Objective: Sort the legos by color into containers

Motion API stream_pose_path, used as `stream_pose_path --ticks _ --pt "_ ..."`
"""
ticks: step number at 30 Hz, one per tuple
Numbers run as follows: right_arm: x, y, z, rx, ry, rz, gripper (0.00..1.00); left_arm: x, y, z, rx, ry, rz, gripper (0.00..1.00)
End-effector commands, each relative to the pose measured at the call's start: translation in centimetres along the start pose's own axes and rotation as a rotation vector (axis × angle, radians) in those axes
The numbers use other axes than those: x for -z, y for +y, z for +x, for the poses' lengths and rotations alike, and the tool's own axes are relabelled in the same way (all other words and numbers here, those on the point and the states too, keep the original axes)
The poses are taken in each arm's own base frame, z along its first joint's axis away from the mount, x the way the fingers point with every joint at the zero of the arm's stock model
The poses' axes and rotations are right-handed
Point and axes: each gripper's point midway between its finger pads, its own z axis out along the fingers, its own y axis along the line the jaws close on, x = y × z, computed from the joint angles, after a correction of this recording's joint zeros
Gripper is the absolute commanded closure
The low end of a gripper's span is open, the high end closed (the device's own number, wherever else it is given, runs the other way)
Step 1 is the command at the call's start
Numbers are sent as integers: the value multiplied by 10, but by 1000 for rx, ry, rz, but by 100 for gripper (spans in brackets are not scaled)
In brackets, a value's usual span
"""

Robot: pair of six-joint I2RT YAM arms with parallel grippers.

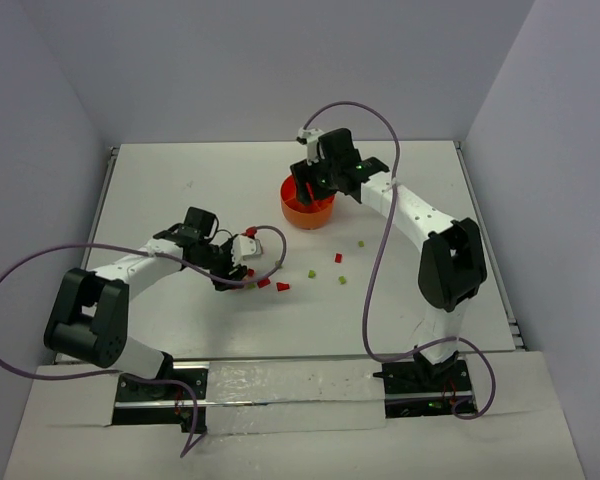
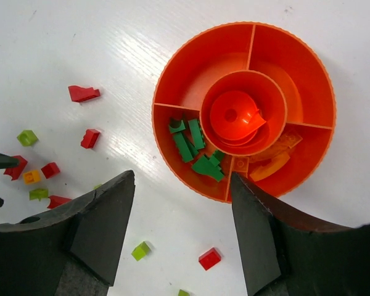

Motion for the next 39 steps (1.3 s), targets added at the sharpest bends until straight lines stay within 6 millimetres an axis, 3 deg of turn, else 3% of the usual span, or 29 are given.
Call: stream_pose_path --ticks 1,16,24,31,34,38,39 --pt "31 -9 -27 -21 -83 22 29 -10 5 1 -87 -9 15 35" --pt "36 -40 -17 -84 -68 56 28 -31 -9 15 -177 36 71 43" --pt "38 -45 -11 -92 -59 64 28 -33 -11 24 -176 67 73 58" --pt "38 -48 -8 -95 -53 69 28 -22 -14 26 -190 94 60 75" --pt "42 -50 -9 -97 -61 76 28 -9 -15 14 -188 78 54 85" --pt "51 -59 -11 -119 -78 77 27 18 -5 -34 -141 -1 14 100" --pt "53 -63 -11 -128 -79 77 20 25 3 -54 -121 -40 -6 100"
